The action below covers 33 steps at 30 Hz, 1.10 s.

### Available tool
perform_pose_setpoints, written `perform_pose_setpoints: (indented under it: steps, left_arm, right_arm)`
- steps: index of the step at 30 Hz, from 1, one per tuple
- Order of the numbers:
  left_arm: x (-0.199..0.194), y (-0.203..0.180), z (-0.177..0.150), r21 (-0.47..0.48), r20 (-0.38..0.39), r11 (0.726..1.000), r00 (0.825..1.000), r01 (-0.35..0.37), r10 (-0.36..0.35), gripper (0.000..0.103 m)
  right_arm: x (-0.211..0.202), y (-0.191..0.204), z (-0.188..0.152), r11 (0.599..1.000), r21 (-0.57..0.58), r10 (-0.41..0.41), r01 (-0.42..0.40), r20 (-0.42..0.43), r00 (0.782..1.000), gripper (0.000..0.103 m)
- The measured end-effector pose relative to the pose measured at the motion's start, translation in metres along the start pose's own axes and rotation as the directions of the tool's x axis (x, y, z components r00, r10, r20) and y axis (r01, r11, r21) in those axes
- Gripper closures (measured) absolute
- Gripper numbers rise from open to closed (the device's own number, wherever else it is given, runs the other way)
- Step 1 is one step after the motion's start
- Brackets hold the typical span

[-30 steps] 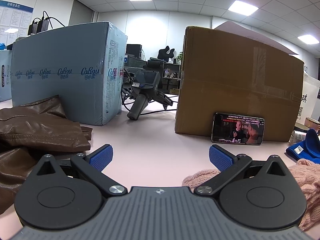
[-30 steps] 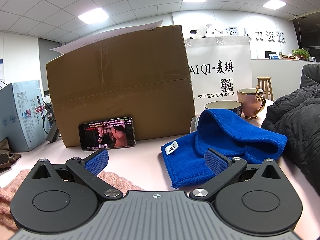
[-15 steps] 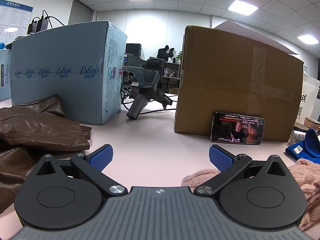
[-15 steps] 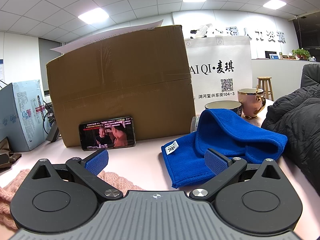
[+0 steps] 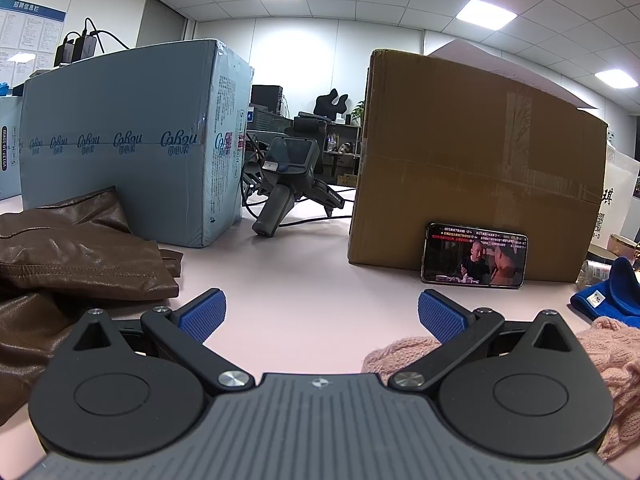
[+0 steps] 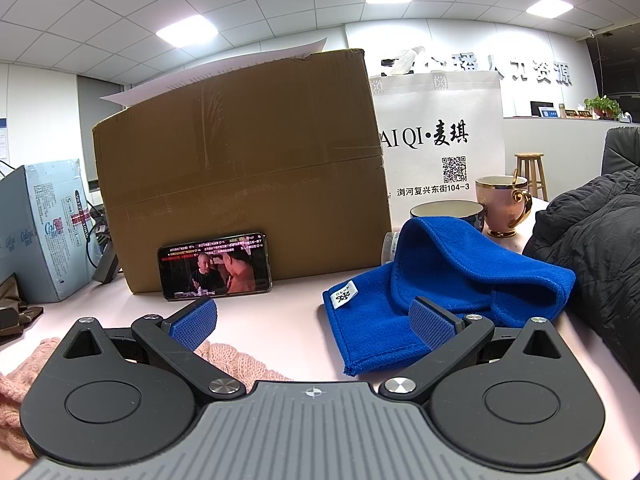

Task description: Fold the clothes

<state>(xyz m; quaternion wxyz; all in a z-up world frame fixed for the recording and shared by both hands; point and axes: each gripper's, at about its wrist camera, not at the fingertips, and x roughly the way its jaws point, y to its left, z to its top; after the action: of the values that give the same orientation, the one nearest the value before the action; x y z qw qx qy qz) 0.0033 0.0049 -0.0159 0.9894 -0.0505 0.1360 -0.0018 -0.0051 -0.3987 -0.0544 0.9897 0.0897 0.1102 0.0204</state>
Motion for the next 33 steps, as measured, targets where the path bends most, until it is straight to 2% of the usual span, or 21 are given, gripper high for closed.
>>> perform_pose_setpoints:
  steps: [33]
  left_arm:
    - [0.0017,0.0006,-0.0005,-0.003,-0.005,1.0,1.0,0.006,-0.006,0.0]
  right_arm:
    - [-0.0013,-0.0001,0.0001,1.0,0.001,0.001,-0.001,-0.003,1.0,0.0]
